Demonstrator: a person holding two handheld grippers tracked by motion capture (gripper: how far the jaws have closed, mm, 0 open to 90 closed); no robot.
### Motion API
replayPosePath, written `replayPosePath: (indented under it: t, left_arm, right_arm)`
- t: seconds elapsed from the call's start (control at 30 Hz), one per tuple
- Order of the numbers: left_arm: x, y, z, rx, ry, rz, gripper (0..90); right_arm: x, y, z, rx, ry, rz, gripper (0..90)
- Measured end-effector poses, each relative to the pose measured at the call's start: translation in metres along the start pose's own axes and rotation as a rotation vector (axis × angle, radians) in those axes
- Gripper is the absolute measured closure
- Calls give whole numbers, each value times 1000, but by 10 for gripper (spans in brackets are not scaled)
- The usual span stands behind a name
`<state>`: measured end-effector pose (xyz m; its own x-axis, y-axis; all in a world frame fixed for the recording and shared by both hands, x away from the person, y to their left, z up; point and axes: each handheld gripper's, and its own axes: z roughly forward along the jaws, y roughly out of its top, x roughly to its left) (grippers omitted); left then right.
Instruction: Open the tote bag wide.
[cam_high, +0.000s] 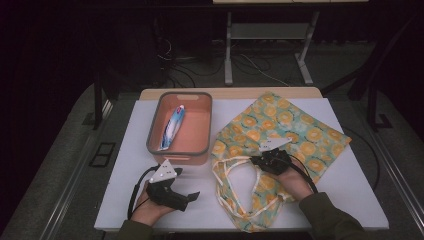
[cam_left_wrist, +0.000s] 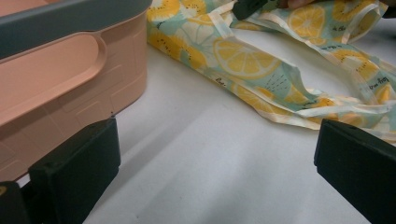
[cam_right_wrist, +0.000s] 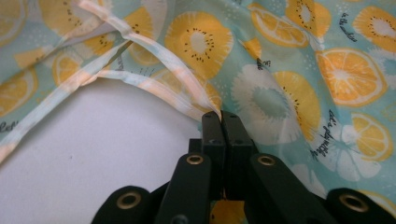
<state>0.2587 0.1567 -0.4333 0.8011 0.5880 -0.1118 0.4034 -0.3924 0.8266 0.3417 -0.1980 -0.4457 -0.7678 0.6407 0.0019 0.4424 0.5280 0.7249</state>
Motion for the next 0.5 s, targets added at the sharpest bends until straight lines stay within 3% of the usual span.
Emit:
replayPosePath:
  t: [0.03,0.07,0.1,0.17,0.23,0.27,0.3,0.5]
  left_arm:
    - [0,0,0,-1,-1,0,0]
    - [0,0,0,-2,-2,0,0]
    - [0,0,-1,-5,-3,-1,0]
    - [0,0,-1,-3,-2,-2,0]
    - [0,0,-1,-4,-4,-1,0]
    - [-1,0,-1,-4,-5,-1,0]
    - [-1,0,-1,-4,-4,-2,0]
    - [-1,0,0,-4,-9,-3,0]
  right_arm:
    - [0,0,-1,-6,3,9,757]
    - [-1,1,-7,-20,22,18,612]
    - [-1,1,-7,-20,22,18,612]
    - [-1,2,-16,-38,33,29,515]
    - [6,5,-31,-50,79,13,422]
    - [6,5,-31,-50,79,13,422]
    - [14,6,-42,-58,125,-5,403]
    - [39,-3,-62,-61,228,-41,394]
